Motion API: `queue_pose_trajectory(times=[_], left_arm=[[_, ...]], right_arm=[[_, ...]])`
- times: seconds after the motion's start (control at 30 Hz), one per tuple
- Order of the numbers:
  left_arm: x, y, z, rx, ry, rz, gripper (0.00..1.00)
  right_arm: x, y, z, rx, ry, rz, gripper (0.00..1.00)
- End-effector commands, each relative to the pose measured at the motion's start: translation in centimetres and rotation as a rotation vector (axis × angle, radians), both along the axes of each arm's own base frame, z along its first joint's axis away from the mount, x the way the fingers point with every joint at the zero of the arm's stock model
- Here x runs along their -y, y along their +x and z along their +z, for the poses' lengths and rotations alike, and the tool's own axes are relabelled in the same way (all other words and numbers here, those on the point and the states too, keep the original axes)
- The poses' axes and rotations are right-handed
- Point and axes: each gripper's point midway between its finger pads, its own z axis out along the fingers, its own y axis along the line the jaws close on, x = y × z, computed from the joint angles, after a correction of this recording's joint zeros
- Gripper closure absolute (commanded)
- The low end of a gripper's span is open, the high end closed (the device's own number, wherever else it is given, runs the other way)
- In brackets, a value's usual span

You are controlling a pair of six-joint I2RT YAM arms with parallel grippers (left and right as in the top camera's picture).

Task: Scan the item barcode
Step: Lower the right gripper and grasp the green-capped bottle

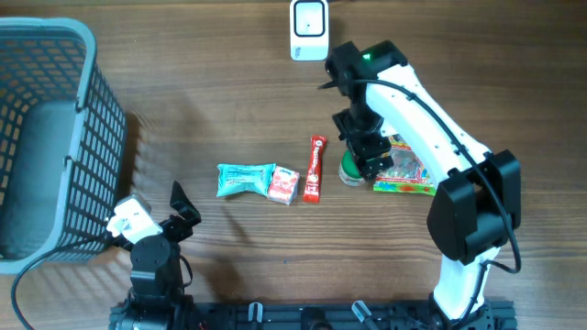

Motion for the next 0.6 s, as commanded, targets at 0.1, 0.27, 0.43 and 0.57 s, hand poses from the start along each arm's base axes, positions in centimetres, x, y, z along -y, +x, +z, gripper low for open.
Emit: queue_pose_trajectory(times=[0.1,0.27,0.43,0.57], left_arm=[[-0.1,0.0,0.0,0.003,0.003,0.009,0.0],[-0.1,0.0,0.0,0.003,0.003,0.009,0.0],[-0.1,0.0,0.0,0.003,0.003,0.009,0.0],[-0.1,0.0,0.0,0.003,0.004,0.009,0.0]], right_arm=[[1.4,0.4,-4.8,0.051,-0.068,-0.047,0.0],[0.6,1.1,-8.9,0.107,0.008,0.101,0.01],[0.9,2.7,-9.1,0.167,0.0,0.312,0.18],[-0.5,3.5,-9.1,0.189,0.079,0.578,0.37]])
